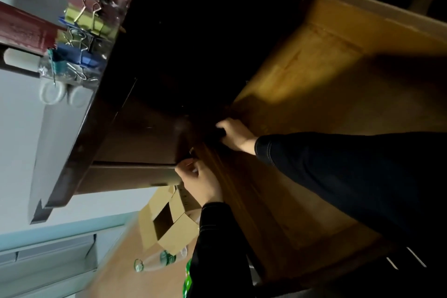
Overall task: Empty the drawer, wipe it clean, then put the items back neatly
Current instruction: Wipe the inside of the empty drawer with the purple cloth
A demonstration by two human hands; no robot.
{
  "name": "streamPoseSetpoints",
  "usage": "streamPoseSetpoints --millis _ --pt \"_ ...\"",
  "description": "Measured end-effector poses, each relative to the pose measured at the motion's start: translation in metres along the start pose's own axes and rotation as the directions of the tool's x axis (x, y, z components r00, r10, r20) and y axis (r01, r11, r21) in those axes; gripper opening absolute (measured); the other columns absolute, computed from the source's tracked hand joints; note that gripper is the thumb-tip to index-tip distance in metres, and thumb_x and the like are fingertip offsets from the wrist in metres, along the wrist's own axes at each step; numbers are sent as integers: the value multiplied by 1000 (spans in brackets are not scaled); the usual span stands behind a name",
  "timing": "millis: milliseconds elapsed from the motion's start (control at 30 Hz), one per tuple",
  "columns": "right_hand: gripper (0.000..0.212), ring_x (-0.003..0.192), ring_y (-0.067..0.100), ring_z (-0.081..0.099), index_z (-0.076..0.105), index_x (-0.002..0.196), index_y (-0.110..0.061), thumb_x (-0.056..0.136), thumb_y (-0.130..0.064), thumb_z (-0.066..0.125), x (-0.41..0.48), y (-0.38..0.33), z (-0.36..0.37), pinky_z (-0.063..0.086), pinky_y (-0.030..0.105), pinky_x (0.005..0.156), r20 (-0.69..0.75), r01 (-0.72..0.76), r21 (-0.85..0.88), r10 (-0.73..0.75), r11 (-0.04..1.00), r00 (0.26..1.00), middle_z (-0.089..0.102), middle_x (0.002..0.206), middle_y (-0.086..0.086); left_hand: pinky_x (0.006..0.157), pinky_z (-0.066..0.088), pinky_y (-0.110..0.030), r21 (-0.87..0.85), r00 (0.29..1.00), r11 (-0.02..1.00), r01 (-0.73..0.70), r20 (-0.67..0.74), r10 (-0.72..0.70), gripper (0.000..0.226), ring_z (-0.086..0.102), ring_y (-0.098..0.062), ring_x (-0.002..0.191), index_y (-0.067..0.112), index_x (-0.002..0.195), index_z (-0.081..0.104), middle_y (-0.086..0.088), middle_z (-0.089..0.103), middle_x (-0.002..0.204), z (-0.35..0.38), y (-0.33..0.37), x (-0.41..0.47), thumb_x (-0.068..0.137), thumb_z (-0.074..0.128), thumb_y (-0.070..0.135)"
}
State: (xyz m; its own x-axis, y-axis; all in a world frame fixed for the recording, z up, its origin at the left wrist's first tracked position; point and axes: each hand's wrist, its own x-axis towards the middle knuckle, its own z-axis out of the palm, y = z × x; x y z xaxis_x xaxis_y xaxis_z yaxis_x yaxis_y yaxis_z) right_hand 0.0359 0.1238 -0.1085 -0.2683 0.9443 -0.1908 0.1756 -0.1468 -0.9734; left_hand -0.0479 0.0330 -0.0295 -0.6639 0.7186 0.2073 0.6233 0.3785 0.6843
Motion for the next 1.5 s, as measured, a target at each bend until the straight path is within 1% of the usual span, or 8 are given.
streamPoseSetpoints --millis 133,400,533,833,1000,1200,1300,1500 --pt "15 117 35 62 67 100 -16 93 -6 59 3 -13 -10 50 33 85 -15 -27 45 28 999 999 65 124 16 63 33 -20 -12 1000 1000 2 14 -2 13 49 0 76 8 107 51 10 51 84 0 4 -3 95 47 4" --pt "38 130 34 53 58 134 -3 97 -10 61 -6 -9 2 45 37 105 -41 -48 58 51 997 998 56 140 17 61 36 -21 -20 999 999 32 31 -31 13 51 -1 75 13 104 50 9 53 84 -2 3 -3 95 47 6" --pt "15 116 33 62 59 104 -14 94 -2 57 0 -16 -8 50 33 82 -40 -87 85 91 993 995 64 123 15 68 37 -29 -25 998 999 47 36 -46 14 55 -11 77 13 107 51 5 55 86 -2 3 -4 95 47 8" --pt "42 131 36 52 57 137 -6 95 -4 58 -14 -5 -4 44 41 108 -16 -77 23 78 997 997 56 141 17 76 40 -32 -19 998 999 44 40 -43 15 57 -26 88 10 109 51 -4 59 93 -3 3 -4 94 47 7" --pt "8 106 23 67 68 93 -4 90 -10 71 -11 -19 3 52 31 86 -107 -40 189 61 981 992 71 104 7 77 37 -30 -33 998 998 44 35 -43 13 55 -18 81 14 106 51 8 54 86 -1 2 -3 94 48 8" --pt "25 113 33 63 67 118 -13 93 -10 63 -20 -7 12 49 29 81 -98 -132 177 151 975 984 66 122 13 65 36 -24 -65 996 995 71 58 -67 15 52 -4 77 15 108 52 9 54 88 -2 -1 -2 94 47 9" --pt "4 101 30 67 63 90 -13 91 -12 67 -20 -17 13 46 28 67 -144 -82 185 109 979 984 67 98 8 64 36 -26 -90 996 993 73 54 -68 13 51 -6 74 17 102 50 8 55 85 -4 2 -3 94 47 7" --pt "18 106 30 67 71 111 -8 95 -8 63 -38 -4 13 54 43 91 -115 -68 142 84 987 990 71 112 12 74 36 -29 -112 995 990 83 60 -76 14 53 -18 80 15 103 51 5 55 88 -3 0 -2 95 45 6"
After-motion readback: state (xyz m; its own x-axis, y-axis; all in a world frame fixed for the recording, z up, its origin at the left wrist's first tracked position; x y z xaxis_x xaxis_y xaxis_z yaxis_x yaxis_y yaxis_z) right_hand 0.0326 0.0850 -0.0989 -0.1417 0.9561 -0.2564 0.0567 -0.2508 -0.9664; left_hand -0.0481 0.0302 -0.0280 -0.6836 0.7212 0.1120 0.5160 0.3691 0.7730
